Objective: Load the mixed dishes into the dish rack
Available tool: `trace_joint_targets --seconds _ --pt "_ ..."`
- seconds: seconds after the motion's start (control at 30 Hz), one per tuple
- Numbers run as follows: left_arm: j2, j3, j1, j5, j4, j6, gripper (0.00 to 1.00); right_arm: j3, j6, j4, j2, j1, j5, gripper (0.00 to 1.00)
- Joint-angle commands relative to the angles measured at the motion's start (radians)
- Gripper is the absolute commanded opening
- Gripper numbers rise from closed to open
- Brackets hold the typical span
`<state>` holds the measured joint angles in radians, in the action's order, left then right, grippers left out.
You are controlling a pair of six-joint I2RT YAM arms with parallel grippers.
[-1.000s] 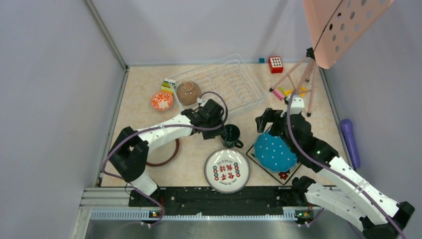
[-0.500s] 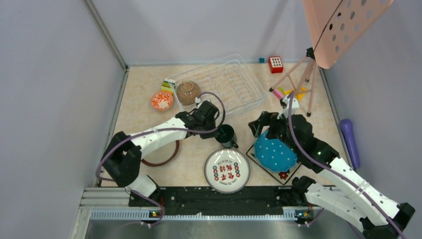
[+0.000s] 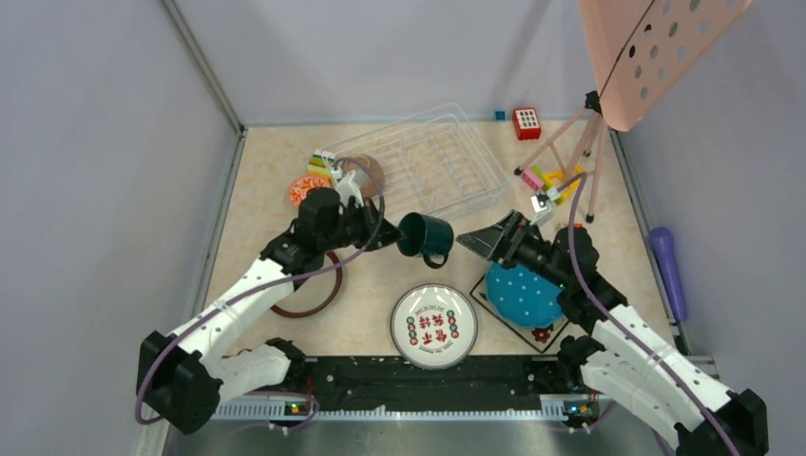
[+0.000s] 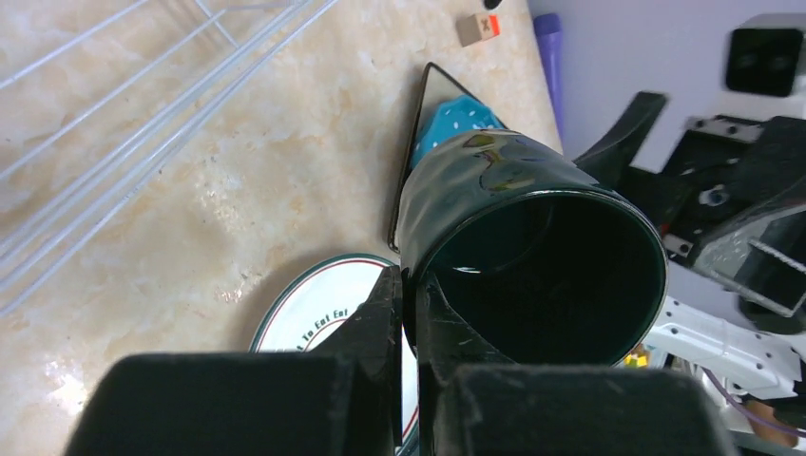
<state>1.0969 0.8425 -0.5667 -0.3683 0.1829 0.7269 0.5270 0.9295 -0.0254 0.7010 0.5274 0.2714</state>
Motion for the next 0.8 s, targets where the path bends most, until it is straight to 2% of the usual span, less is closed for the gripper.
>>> trace_joint_targets --seconds 0.0,0.17,0.3,0.77 --pt "-0.067 -0.028 0.046 -0.233 -0.268 0.049 0.00 -0.094 0.320 -0.523 0.059 -0.015 0.260 0.99" --pt "-0.100 -0.031 0.045 -0.298 -0.351 0.070 0.00 -0.160 0.521 -0.837 0.162 -0.014 0.309 0.99" --pt "-0.130 -0.042 0.047 -0.315 -0.436 0.076 0.00 -0.178 0.639 -0.967 0.220 -0.014 0.316 0.99" --pt "-0.075 0.002 0.047 -0.418 -0.580 0.105 0.00 -0.118 0.732 -0.990 0.269 -0.012 0.343 0.99"
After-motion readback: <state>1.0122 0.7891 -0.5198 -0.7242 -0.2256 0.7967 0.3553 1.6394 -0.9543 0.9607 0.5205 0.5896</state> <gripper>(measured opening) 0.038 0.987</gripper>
